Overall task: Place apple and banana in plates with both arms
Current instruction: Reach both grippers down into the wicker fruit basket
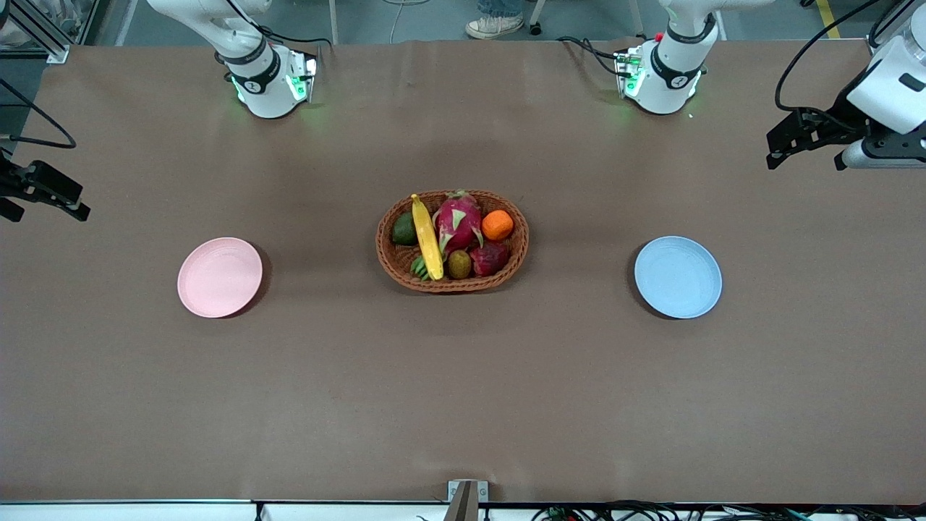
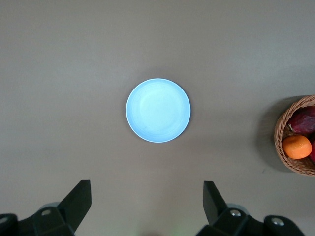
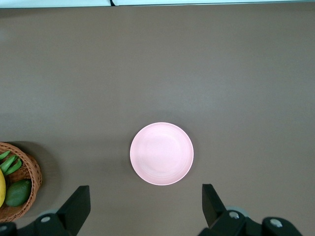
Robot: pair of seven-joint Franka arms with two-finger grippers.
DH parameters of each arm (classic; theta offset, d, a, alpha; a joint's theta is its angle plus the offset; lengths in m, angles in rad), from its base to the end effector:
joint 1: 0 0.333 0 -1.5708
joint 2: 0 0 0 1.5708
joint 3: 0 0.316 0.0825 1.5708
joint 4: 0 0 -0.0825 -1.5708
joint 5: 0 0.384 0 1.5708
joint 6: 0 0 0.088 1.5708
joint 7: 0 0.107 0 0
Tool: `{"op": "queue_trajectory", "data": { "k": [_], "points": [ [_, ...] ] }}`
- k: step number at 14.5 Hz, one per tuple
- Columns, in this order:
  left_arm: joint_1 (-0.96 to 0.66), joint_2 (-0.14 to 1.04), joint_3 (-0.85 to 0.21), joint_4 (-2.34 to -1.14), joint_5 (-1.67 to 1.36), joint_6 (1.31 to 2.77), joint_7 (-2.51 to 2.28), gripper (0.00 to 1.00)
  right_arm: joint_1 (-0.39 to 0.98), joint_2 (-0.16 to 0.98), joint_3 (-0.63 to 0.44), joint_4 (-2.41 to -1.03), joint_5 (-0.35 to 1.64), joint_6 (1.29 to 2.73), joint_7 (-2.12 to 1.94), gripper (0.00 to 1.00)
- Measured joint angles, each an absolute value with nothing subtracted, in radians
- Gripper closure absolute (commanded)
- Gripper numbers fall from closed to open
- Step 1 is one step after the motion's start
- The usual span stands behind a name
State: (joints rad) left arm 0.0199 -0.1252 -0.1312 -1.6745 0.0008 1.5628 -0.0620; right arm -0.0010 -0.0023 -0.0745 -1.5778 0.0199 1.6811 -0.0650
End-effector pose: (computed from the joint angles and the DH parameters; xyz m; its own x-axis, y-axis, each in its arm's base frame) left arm 0.5106 -0.0615 0.6412 0.9987 -0.0485 0.0135 -0.0482 -0.9987 -0.0163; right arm 0.5635 -0.0407 0.6328 0.9942 -0.0123 0.1065 -0.0109 -0.9999 -0.0132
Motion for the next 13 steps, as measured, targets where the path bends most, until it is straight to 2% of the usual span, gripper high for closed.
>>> {"op": "queue_trajectory", "data": {
  "k": [6, 10, 13],
  "points": [
    [0.019, -0.099, -0.136, -1.655, 0.001, 1.561, -0.062, 0.00, -0.001, -0.002, -0.075, -1.588, 0.020, 1.684, -0.064, 0.00],
    [0.005, 0.006, -0.167, -1.630, -0.004, 1.572, -0.087, 0.00, 0.000, 0.005, -0.065, -1.592, 0.020, 1.682, -0.064, 0.00],
    [-0.024, 0.108, -0.197, -1.626, -0.017, 1.677, -0.210, 0.00, 0.040, 0.064, -0.056, -1.601, 0.022, 1.683, -0.065, 0.00]
  ]
}}
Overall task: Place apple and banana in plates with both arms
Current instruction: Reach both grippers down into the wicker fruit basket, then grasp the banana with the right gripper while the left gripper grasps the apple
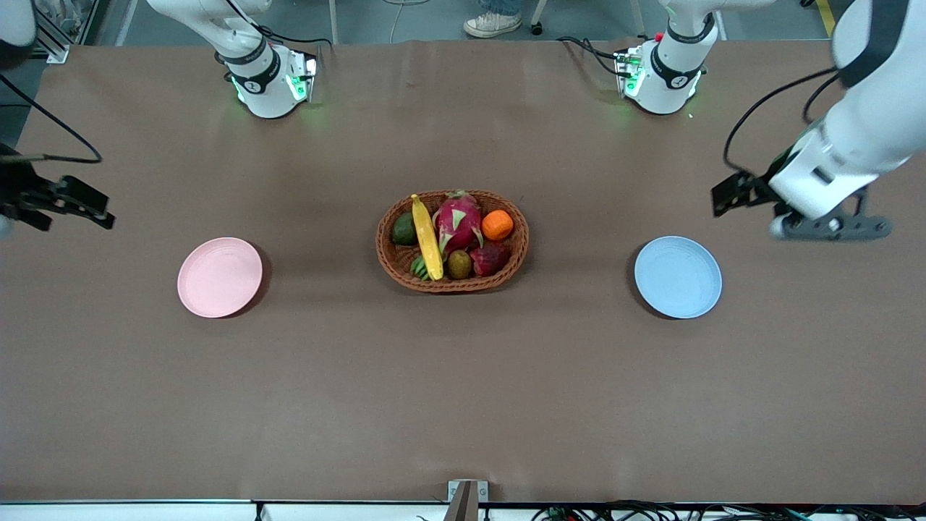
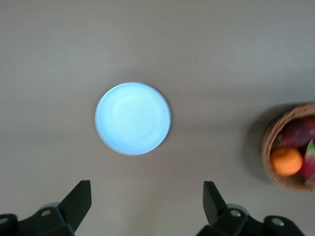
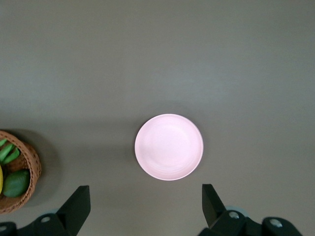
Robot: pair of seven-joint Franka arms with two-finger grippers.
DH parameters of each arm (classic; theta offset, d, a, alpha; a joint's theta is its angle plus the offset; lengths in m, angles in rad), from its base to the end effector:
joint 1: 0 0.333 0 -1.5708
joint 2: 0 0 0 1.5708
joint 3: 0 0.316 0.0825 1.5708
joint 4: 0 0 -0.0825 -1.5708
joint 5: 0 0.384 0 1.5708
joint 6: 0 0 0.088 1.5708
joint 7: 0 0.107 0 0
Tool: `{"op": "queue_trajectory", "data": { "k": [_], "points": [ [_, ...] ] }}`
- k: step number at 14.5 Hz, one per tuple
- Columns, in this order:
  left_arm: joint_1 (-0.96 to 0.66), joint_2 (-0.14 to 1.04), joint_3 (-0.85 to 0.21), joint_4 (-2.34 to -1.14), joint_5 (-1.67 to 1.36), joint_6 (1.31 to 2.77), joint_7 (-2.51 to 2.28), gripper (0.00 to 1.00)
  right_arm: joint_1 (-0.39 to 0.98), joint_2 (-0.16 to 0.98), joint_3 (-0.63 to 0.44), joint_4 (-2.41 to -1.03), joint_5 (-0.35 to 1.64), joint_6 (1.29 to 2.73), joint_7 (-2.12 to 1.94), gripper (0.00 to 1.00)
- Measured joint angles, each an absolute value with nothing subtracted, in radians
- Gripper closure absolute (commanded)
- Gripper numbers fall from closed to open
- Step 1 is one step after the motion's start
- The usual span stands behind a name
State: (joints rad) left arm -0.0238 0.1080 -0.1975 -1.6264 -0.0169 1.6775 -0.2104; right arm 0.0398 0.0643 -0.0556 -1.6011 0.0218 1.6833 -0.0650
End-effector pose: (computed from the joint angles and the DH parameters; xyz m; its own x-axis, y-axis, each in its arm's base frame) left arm 0.5761 -0.1260 0.5465 0.9981 -0.0089 -0.0615 -0.0073 -0.9996 0.0255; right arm 0.5826 -0.0061 0.5836 0.9987 0.0469 0.0191 0.0472 -0.9987 -0.0169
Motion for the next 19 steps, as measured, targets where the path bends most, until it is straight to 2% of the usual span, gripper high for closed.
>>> {"op": "queue_trajectory", "data": {
  "k": [9, 16, 19],
  "points": [
    [-0.238, 0.336, -0.211, -1.623, -0.018, 1.924, -0.671, 0.00, 0.401, 0.314, -0.043, -1.624, 0.082, 1.798, 0.029, 0.00],
    [-0.347, 0.474, -0.214, -1.618, -0.090, 1.989, -0.820, 0.02, 0.655, 0.346, -0.041, -1.821, 0.101, 2.069, 0.237, 0.00],
    [-0.393, 0.508, -0.215, -1.618, -0.095, 2.037, -0.889, 0.02, 0.699, 0.354, -0.042, -1.882, 0.163, 2.133, 0.238, 0.08]
  ]
}}
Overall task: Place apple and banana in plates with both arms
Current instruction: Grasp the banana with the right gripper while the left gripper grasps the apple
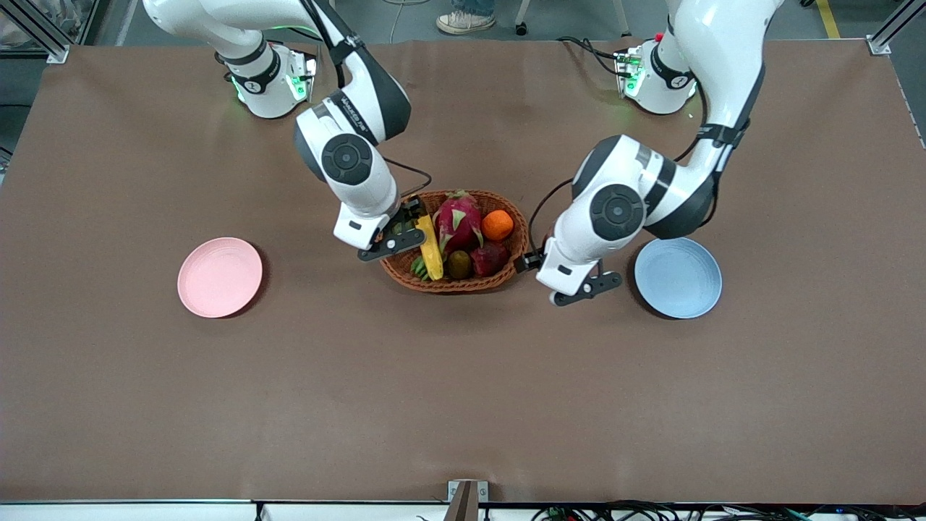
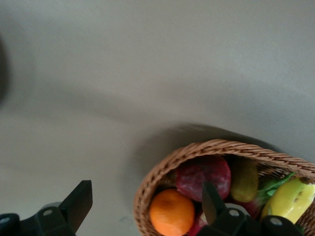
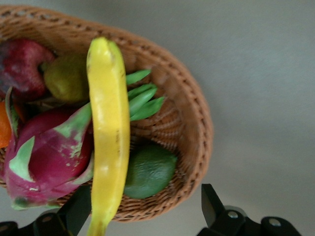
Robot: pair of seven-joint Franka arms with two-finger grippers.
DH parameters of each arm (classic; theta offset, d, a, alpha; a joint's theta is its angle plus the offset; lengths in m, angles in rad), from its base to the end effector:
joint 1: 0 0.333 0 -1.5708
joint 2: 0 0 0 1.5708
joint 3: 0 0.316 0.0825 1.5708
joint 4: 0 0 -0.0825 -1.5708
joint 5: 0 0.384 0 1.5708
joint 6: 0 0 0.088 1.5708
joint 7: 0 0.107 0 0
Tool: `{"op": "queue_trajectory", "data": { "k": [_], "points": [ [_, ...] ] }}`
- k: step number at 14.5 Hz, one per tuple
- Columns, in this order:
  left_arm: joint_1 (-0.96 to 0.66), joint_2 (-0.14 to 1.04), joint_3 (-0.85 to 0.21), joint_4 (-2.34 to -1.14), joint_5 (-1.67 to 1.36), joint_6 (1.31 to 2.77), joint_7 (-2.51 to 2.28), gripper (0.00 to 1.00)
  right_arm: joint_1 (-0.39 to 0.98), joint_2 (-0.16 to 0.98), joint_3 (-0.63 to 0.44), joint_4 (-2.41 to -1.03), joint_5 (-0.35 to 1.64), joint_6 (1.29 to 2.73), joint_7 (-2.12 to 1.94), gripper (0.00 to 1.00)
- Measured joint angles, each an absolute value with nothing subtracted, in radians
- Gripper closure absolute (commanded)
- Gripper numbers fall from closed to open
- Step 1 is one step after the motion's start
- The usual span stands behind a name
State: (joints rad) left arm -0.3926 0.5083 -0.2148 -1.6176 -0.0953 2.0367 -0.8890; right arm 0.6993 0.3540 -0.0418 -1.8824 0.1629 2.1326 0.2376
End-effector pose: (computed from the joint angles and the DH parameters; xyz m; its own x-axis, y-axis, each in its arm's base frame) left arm 0.5603 -0.3747 0.3296 0.9226 0.3318 -0.1966 0.3474 -0.9364 0.0500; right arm 0.4830 0.3835 0.3136 0.9368 0.3244 -0.1313 0.3154 -0.9452 -0.0848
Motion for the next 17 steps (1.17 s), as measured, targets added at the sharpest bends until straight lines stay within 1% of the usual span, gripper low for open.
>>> {"op": "queue_trajectory", "data": {
  "k": [3, 6, 9, 13, 15, 17],
  "points": [
    [-0.443, 0.546, -0.215, -1.617, -0.107, 2.093, -0.983, 0.03, 0.729, 0.354, -0.042, -1.909, 0.176, 2.144, 0.238, 0.12],
    [-0.483, 0.582, -0.216, -1.617, -0.111, 2.123, -1.053, 0.03, 0.759, 0.354, -0.042, -1.920, 0.176, 2.146, 0.239, 0.20],
    [-0.490, 0.605, -0.215, -1.617, -0.111, 2.124, -1.087, 0.05, 0.775, 0.354, -0.042, -1.933, 0.177, 2.145, 0.240, 0.20],
    [-0.492, 0.635, -0.215, -1.617, -0.113, 2.165, -1.129, 0.07, 0.778, 0.354, -0.043, -1.951, 0.177, 2.145, 0.249, 0.27],
    [-0.496, 0.646, -0.215, -1.617, -0.125, 2.193, -1.134, 0.03, 0.786, 0.354, -0.043, -1.951, 0.177, 2.145, 0.261, 0.36],
    [-0.504, 0.657, -0.216, -1.617, -0.141, 2.227, -1.136, 0.02, 0.793, 0.354, -0.043, -1.951, 0.177, 2.145, 0.267, 0.37]
  ]
}}
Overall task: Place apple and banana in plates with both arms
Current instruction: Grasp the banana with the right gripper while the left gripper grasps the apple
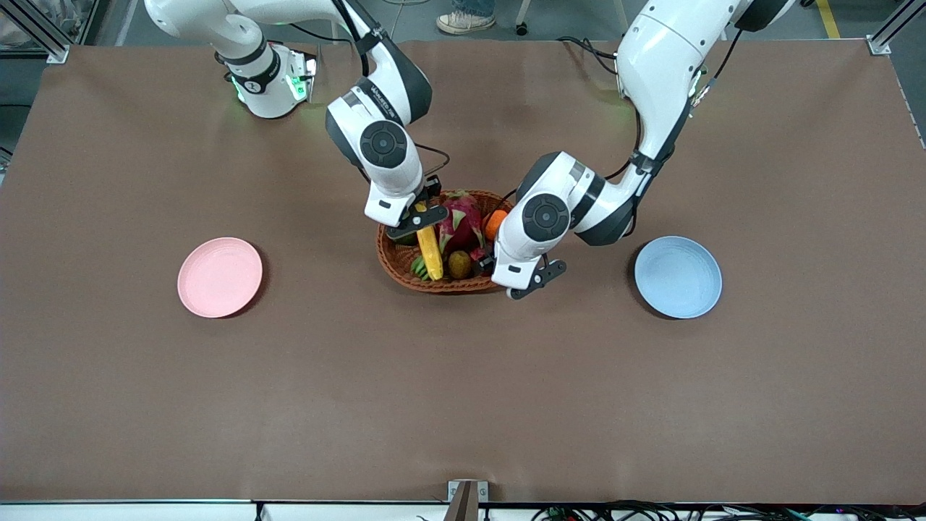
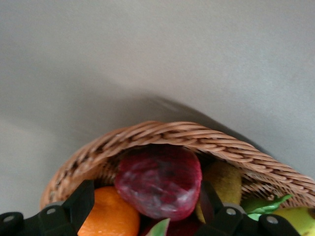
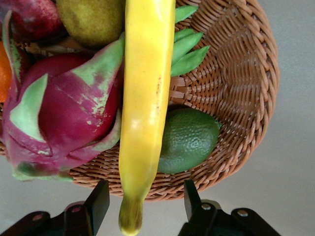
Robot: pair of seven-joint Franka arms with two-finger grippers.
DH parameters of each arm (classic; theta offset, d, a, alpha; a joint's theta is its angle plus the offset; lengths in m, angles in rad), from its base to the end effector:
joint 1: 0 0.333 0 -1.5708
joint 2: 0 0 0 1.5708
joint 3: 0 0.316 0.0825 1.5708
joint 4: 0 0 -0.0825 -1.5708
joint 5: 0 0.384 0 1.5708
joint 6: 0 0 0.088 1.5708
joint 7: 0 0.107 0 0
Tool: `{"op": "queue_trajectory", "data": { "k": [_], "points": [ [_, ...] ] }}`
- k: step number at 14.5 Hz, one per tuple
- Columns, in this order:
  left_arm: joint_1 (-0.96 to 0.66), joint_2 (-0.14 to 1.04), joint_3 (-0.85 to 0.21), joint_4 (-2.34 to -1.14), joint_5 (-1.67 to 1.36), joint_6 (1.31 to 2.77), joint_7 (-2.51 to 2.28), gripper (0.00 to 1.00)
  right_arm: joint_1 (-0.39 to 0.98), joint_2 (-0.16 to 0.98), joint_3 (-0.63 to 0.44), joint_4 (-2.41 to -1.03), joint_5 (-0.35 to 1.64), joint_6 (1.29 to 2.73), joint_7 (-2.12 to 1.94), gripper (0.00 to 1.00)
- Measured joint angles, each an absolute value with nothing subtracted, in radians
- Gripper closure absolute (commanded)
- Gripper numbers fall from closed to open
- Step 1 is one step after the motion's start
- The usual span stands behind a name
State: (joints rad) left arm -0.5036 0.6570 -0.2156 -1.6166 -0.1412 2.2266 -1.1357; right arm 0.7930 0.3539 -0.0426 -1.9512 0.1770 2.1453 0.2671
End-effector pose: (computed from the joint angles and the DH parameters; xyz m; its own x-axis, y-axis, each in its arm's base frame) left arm 0.5277 -0.4430 0.2459 0.8334 0.4995 -0.2364 0.5245 -0.8498 0.0534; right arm 0.4314 0.4135 0.2857 0.9108 0.3672 -0.1886 0.3608 -0.9301 -0.0689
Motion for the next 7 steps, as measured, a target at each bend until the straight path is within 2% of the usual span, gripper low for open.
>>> {"op": "queue_trajectory", "data": {
  "k": [7],
  "points": [
    [-0.517, 0.682, -0.216, -1.617, -0.144, 2.261, -1.137, 0.01, 0.798, 0.354, -0.043, -1.951, 0.177, 2.145, 0.268, 0.41]
  ]
}}
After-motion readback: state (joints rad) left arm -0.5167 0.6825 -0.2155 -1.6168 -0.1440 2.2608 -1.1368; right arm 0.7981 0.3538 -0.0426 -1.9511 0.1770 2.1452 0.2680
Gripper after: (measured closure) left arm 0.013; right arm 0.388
